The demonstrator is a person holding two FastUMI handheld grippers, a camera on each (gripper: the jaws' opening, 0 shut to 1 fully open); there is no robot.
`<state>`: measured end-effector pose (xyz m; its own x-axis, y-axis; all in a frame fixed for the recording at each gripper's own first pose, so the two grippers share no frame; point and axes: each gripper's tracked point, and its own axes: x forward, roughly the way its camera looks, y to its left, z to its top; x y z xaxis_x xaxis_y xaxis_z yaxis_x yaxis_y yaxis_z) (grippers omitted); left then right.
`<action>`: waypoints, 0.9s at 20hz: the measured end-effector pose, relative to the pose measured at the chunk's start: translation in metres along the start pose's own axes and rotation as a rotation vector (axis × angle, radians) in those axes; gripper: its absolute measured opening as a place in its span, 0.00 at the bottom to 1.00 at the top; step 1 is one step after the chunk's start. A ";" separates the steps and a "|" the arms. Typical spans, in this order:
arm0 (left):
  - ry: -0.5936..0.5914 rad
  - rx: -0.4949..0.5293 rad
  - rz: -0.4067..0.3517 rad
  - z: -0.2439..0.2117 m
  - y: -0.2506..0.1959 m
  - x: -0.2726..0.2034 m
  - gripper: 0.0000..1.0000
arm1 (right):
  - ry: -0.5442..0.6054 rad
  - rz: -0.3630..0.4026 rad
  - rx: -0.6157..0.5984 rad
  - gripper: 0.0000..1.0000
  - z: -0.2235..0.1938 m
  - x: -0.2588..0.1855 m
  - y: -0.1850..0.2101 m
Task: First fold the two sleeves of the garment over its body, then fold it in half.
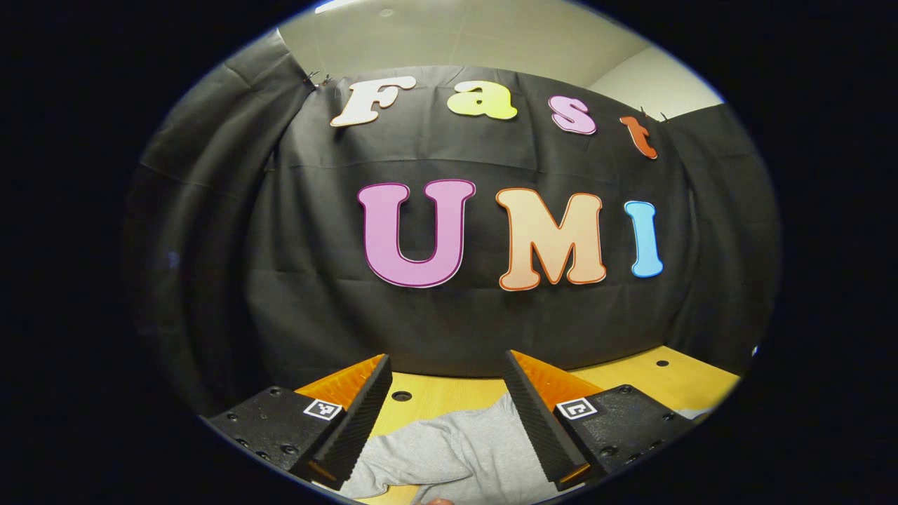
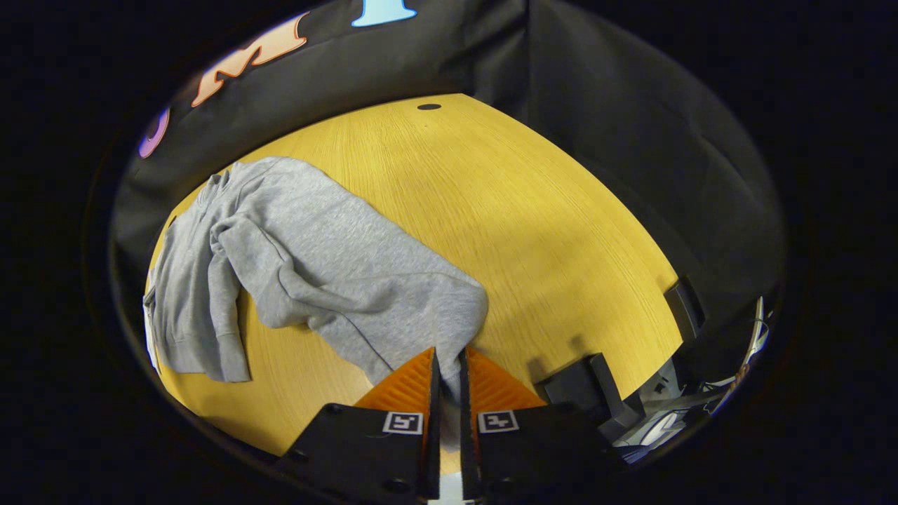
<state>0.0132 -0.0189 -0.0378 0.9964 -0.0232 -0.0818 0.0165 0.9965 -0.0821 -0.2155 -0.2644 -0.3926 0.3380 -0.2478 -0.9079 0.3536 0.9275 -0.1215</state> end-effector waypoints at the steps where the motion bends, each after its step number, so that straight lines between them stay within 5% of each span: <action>1: 0.000 -0.001 0.002 0.001 0.000 0.000 0.95 | 0.001 0.010 0.008 0.10 0.001 -0.001 0.005; 5: 0.007 0.005 0.015 -0.002 0.008 -0.001 0.95 | -0.057 0.161 0.107 0.06 0.037 -0.014 0.041; 18: 0.012 0.043 0.161 -0.006 0.080 -0.029 0.95 | -0.282 0.435 -0.033 0.06 0.180 -0.069 0.206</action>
<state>-0.0149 0.0613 -0.0475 0.9854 0.1362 -0.1020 -0.1394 0.9899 -0.0249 -0.0093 -0.1064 -0.2830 0.6713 0.1013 -0.7342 0.1018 0.9686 0.2268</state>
